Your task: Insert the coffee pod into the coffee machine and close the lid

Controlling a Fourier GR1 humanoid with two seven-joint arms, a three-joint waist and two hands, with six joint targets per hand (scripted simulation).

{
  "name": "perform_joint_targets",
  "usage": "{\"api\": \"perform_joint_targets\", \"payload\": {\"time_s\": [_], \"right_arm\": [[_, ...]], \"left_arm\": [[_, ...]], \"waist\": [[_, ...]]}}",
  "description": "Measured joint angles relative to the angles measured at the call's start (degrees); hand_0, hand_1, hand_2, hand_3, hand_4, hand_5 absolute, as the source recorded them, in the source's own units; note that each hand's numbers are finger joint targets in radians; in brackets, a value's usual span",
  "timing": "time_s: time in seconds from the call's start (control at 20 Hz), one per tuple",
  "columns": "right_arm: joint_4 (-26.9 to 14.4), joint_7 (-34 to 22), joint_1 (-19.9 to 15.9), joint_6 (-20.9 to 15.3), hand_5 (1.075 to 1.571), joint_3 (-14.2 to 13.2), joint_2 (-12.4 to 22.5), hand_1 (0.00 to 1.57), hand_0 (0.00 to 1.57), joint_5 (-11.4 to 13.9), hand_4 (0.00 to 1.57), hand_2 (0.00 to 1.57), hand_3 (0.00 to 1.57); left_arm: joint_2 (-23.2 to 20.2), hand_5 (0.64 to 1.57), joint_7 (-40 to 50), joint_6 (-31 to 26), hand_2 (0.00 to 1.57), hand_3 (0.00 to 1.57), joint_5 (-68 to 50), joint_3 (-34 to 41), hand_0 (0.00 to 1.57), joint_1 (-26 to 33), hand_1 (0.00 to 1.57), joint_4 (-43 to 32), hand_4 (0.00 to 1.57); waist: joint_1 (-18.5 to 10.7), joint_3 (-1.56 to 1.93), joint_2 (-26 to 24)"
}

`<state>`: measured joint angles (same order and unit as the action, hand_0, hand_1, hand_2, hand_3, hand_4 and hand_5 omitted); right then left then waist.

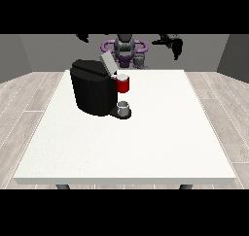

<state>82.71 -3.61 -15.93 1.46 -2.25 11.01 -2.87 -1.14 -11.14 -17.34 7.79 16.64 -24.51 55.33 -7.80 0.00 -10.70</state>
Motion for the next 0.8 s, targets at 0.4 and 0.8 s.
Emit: {"api": "perform_joint_targets", "payload": {"time_s": [0.4,0.8], "right_arm": [[-6.2,2.5,-4.0,0.5,1.571,-1.8,-1.2,0.00,0.00,-0.6,0.00,0.00,0.00],[-12.7,4.3,-10.8,1.7,1.571,-3.6,-0.8,0.00,0.00,-1.0,0.00,0.00,0.00]], "left_arm": [[0.6,1.571,4.8,0.7,0.00,0.00,-4.8,-3.5,0.00,4.9,0.00,11.1,0.00],[-0.6,1.571,5.1,2.9,0.00,0.00,-5.9,-5.7,0.00,7.7,0.00,17.6,0.00]], "waist": [[-1.8,0.00,4.2],[-0.6,0.00,10.1]]}}
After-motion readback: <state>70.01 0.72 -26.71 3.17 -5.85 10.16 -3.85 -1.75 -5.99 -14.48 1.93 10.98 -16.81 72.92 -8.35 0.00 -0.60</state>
